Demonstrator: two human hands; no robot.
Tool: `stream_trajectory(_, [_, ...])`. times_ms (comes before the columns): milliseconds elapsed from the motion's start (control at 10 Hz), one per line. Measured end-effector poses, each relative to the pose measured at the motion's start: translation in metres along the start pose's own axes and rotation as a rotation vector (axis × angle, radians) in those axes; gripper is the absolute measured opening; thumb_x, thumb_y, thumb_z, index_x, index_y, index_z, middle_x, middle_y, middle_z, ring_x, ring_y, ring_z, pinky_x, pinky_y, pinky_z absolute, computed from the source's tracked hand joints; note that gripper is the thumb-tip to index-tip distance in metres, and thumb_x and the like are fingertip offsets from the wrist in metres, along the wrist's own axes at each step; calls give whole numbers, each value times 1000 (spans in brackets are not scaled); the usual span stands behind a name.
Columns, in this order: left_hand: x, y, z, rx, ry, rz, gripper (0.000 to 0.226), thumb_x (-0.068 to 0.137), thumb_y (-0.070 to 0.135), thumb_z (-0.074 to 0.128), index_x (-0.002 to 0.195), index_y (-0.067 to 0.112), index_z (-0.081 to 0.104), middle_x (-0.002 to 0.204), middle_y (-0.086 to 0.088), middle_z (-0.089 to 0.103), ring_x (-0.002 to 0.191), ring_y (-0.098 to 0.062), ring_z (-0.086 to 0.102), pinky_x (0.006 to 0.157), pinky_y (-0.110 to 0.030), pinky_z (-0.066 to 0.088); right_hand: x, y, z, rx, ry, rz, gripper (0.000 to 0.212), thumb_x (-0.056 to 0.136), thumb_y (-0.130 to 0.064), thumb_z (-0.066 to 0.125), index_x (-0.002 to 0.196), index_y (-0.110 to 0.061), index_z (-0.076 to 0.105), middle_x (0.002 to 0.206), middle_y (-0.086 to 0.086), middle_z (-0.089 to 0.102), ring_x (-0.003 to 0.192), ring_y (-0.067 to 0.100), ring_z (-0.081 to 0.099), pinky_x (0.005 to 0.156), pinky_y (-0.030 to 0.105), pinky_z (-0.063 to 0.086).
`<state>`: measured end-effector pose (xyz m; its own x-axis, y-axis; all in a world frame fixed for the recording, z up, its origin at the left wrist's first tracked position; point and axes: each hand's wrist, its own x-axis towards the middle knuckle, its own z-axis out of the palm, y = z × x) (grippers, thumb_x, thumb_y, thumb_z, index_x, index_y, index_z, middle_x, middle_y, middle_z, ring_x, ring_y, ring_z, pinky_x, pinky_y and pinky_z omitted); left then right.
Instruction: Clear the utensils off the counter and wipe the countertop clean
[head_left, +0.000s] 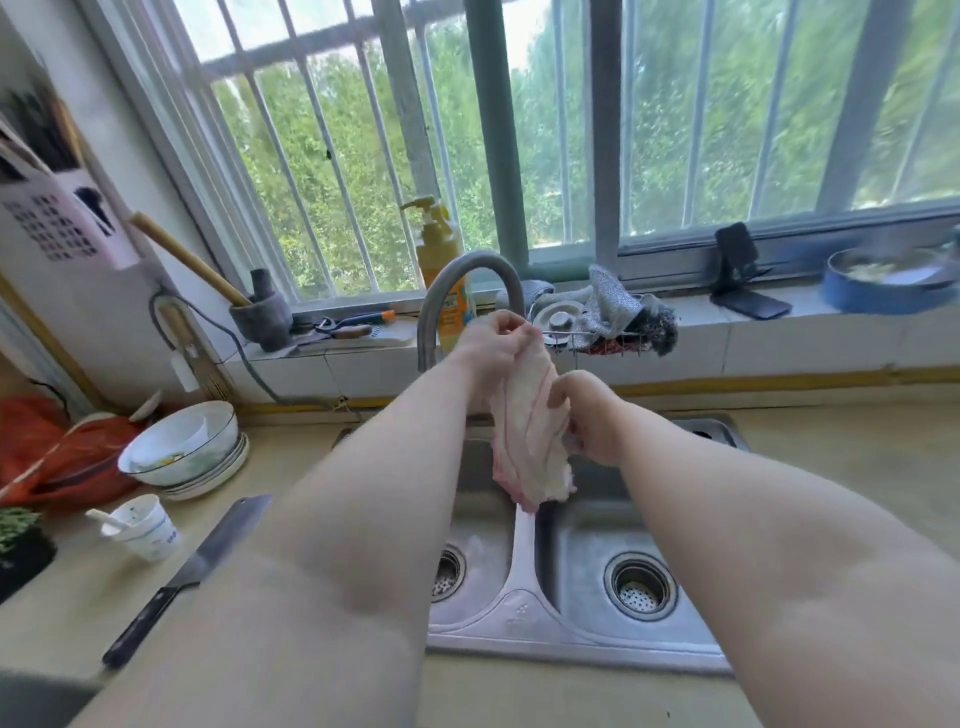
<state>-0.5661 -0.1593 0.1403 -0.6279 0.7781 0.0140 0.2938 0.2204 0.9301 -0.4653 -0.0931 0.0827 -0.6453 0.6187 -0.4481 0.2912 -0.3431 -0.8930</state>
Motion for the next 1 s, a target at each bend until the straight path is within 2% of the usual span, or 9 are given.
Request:
stream_trajectory(100, [6,22,-17,79,33,75,14,94,28,60,82,22,66,96,-6,64,97,-26,61,91,-42,54,0,-21,-2,-150,112,-135,33,77,-24,65,107,-12,66,109,9,67,100,29,63,92,42,51])
stream_trajectory(200, [16,42,-29,4,120,165,13,93,21,62,81,19,66,87,-3,63,89,-22,60,88,-38,55,-5,-52,0,-289,370,-386,22,84,-33,64,103,-23,72,110,0,70,103,24,65,94,38,53])
stream_trajectory(400, [51,71,-68,-226,482,201,15,94,17,62,79,19,64,81,0,66,77,-19,62,72,-31,58,0,-142,26,-307,494,-728,27,93,-25,52,115,-22,67,114,-1,69,103,19,64,73,24,50])
stream_trajectory(500, [67,65,-97,-82,656,74,11,95,16,57,95,14,68,97,-7,70,78,-20,62,59,-22,49,14,-169,46,-344,352,-778,36,93,-18,52,128,-21,59,127,-3,64,107,17,62,94,29,51])
stream_trajectory(600, [70,44,-113,232,563,-148,21,92,11,58,113,8,63,106,-11,66,88,-26,61,71,-29,48,31,-165,58,-402,188,-605,39,91,-11,56,130,-20,57,131,0,59,108,19,60,95,30,52])
stream_trajectory(700, [66,33,-103,159,437,-75,30,90,16,63,120,13,61,110,-5,63,92,-21,58,71,-29,49,39,-150,60,-354,227,-587,30,89,-8,58,116,-19,67,124,1,65,112,20,60,100,33,49])
stream_trajectory(800, [64,40,-84,209,488,101,20,92,19,57,107,18,71,106,-1,71,86,-18,62,68,-27,48,35,-138,52,-232,409,-626,34,87,-3,54,113,-20,68,121,-3,66,111,17,61,98,30,50])
stream_trajectory(900, [66,59,-64,260,526,232,20,95,20,53,105,18,70,98,3,68,85,-16,61,74,-27,49,20,-131,31,-204,522,-608,31,87,-4,54,110,-20,69,113,-4,69,98,16,65,85,28,56])
stream_trajectory(1000, [70,76,-30,108,431,345,17,94,16,56,100,17,71,98,-2,74,90,-17,69,85,-33,56,2,-113,3,-236,608,-586,28,87,-9,53,107,-20,70,108,-3,69,94,16,64,79,27,54])
